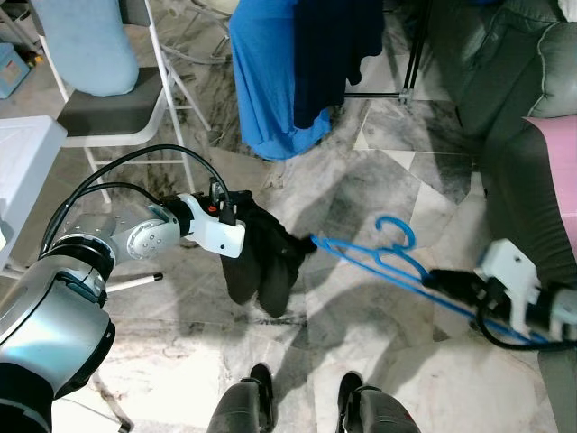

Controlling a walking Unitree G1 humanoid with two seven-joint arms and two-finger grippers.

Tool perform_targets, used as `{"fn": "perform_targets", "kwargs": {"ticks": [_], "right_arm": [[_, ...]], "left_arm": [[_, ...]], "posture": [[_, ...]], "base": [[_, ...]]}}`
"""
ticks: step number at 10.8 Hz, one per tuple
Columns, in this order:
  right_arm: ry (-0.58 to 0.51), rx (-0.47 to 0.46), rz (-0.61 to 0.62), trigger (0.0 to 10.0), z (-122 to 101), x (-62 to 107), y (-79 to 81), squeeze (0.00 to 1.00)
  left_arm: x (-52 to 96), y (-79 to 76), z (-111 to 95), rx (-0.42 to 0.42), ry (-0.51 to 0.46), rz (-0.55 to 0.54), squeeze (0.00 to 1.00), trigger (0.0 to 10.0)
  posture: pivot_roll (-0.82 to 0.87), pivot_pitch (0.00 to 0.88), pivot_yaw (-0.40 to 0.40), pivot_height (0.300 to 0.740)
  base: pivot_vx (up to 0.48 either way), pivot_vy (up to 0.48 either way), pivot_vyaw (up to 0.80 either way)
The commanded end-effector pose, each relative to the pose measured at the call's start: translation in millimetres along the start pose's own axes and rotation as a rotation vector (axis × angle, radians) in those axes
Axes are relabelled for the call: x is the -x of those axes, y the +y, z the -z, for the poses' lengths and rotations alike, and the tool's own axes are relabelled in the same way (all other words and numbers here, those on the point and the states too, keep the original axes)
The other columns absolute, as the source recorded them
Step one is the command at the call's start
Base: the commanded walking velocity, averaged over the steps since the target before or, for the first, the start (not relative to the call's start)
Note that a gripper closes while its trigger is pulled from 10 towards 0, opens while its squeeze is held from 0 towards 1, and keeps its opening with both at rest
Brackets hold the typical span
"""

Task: Hang hanger

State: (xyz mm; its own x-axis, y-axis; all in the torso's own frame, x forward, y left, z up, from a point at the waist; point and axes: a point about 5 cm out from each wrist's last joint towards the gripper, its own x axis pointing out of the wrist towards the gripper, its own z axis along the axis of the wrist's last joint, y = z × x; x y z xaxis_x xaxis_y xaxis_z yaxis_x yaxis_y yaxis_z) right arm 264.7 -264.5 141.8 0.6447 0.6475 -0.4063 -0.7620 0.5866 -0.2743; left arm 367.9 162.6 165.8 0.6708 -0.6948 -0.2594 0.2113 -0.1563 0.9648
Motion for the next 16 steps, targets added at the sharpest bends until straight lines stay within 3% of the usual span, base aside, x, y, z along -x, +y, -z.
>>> {"fn": "perform_targets", "kwargs": {"ticks": [1, 4, 9, 16], "right_arm": [[0.001, -0.002, -0.006, 10.0, 3, -2.4, 2.7, 0.0], [-0.014, -0.008, -0.033, 10.0, 2, -11.0, 6.1, 0.0], [0.016, -0.002, 0.003, 10.0, 1, 17.2, -3.4, 0.0], [-0.022, -0.035, -0.066, 10.0, -1, -3.3, 8.5, 0.0]], "left_arm": [[4.0, 0.9, 2, 0.011, -0.004, -0.007, 0.0, 10.0], [3.3, 3.8, 0, 0.015, -0.017, -0.016, 0.0, 10.0], [4.6, 3.9, 3, 0.021, 0.003, -0.007, 0.0, 10.0], [3.3, 5.2, 3, 0.028, 0.003, -0.003, 0.0, 10.0]], "posture": [[-0.04, 0.269, 0.144, 0.74], [-0.03, 0.271, 0.145, 0.74], [-0.04, 0.274, 0.151, 0.74], [-0.02, 0.274, 0.154, 0.74]], "base": [[0.0, 0.0, 0.0], [0.0, 0.0, 0.0], [0.0, 0.0, 0.0], [0.0, 0.0, 0.0]]}}
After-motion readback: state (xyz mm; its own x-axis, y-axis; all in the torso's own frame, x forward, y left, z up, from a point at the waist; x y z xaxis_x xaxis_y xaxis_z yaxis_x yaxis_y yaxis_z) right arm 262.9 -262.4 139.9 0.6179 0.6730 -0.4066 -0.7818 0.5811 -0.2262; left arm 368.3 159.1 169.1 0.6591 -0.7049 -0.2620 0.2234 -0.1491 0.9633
